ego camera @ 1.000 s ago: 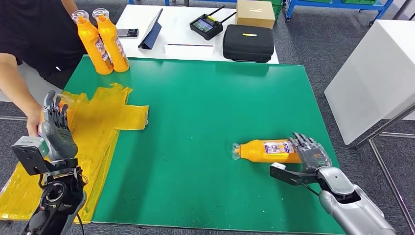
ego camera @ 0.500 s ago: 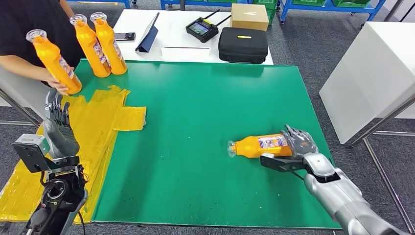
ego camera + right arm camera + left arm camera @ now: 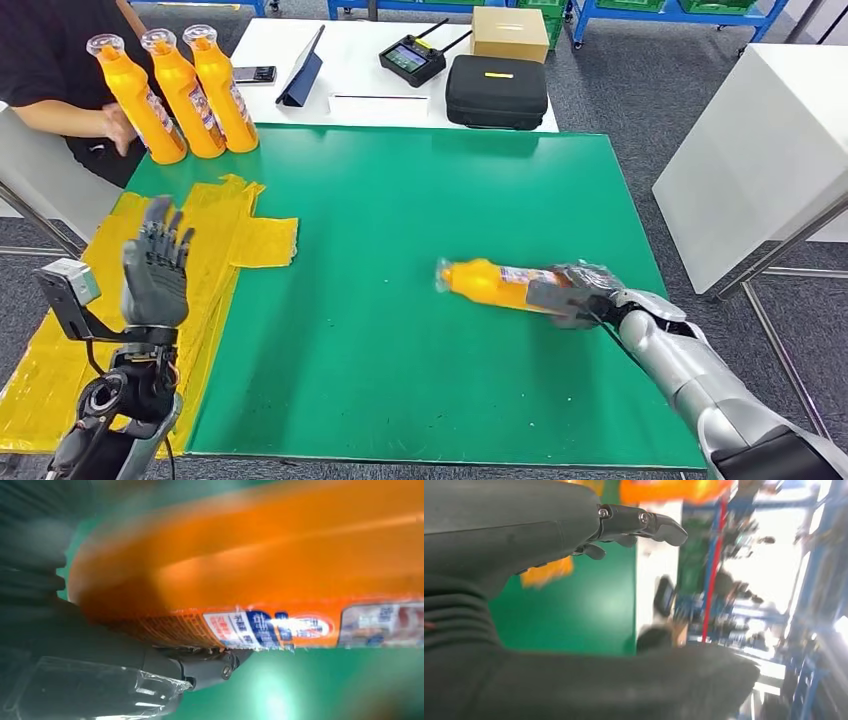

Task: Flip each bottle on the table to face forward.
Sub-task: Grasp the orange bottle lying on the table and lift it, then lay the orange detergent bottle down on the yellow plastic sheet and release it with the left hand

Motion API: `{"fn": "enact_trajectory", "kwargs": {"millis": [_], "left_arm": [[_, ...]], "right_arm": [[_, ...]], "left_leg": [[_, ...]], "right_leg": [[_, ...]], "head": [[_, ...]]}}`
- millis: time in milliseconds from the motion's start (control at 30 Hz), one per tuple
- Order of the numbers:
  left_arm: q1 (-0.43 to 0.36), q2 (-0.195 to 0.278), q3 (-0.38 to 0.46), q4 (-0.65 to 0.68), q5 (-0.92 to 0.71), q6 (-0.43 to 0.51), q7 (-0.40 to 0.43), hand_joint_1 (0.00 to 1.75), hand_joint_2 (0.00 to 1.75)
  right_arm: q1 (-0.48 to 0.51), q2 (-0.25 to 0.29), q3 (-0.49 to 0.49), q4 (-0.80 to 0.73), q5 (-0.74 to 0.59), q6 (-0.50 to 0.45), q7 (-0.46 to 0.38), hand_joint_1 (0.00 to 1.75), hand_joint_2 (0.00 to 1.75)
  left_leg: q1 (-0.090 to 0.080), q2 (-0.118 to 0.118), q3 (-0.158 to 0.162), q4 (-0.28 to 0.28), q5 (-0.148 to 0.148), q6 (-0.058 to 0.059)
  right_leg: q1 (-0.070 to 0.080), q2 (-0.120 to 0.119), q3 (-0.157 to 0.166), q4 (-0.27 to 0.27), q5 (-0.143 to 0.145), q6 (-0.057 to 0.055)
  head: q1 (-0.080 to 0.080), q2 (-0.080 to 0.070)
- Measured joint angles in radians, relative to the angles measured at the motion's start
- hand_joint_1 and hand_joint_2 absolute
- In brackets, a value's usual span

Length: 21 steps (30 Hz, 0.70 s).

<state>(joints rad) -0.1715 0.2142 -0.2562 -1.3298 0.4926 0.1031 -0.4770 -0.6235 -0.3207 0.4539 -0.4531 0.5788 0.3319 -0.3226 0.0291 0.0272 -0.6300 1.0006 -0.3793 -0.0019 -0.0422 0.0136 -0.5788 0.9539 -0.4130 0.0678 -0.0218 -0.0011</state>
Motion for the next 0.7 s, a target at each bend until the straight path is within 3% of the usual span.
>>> {"fn": "enact_trajectory", "kwargs": {"millis": [133, 233, 333, 500, 700], "left_arm": [[0.024, 0.003, -0.004, 0.0, 0.06, -0.062, 0.017, 0.0, 1.75], [0.042, 0.003, -0.01, 0.0, 0.088, -0.084, 0.018, 0.0, 1.75], [0.064, -0.003, -0.025, -0.005, 0.11, -0.108, 0.021, 0.0, 1.75], [0.1, -0.049, -0.089, -0.036, 0.069, -0.117, 0.012, 0.0, 1.75], [0.101, -0.075, -0.135, -0.047, 0.054, -0.103, 0.009, 0.0, 1.75]], "right_arm": [[0.055, 0.024, -0.073, -0.054, -0.271, 0.154, -0.06, 1.75, 1.75], [0.114, 0.045, -0.091, -0.115, -0.447, 0.202, -0.074, 1.75, 1.75], [0.165, 0.084, -0.087, -0.211, -0.557, 0.157, -0.082, 1.75, 1.75], [0.231, 0.169, -0.037, -0.421, -0.63, -0.006, -0.013, 1.75, 1.75], [0.264, 0.207, 0.018, -0.522, -0.654, -0.043, -0.01, 1.75, 1.75]], "left_leg": [[0.001, -0.003, -0.002, 0.0, 0.0, -0.001], [0.001, -0.006, -0.008, 0.0, 0.001, -0.001], [0.001, -0.008, -0.013, 0.0, 0.002, -0.001], [0.001, -0.008, -0.019, 0.0, 0.003, -0.001], [0.001, -0.012, -0.022, 0.0, 0.003, -0.001]], "right_leg": [[0.001, -0.001, -0.001, 0.0, -0.001, 0.0], [0.001, -0.002, -0.004, 0.001, -0.001, 0.0], [0.001, -0.004, -0.009, 0.001, -0.001, 0.0], [0.001, -0.006, -0.014, 0.001, -0.001, 0.0], [0.001, -0.008, -0.017, 0.001, -0.002, 0.001]], "head": [[0.0, 0.0], [0.0, 0.0], [0.0, 0.0], [0.0, 0.0], [0.0, 0.0]]}}
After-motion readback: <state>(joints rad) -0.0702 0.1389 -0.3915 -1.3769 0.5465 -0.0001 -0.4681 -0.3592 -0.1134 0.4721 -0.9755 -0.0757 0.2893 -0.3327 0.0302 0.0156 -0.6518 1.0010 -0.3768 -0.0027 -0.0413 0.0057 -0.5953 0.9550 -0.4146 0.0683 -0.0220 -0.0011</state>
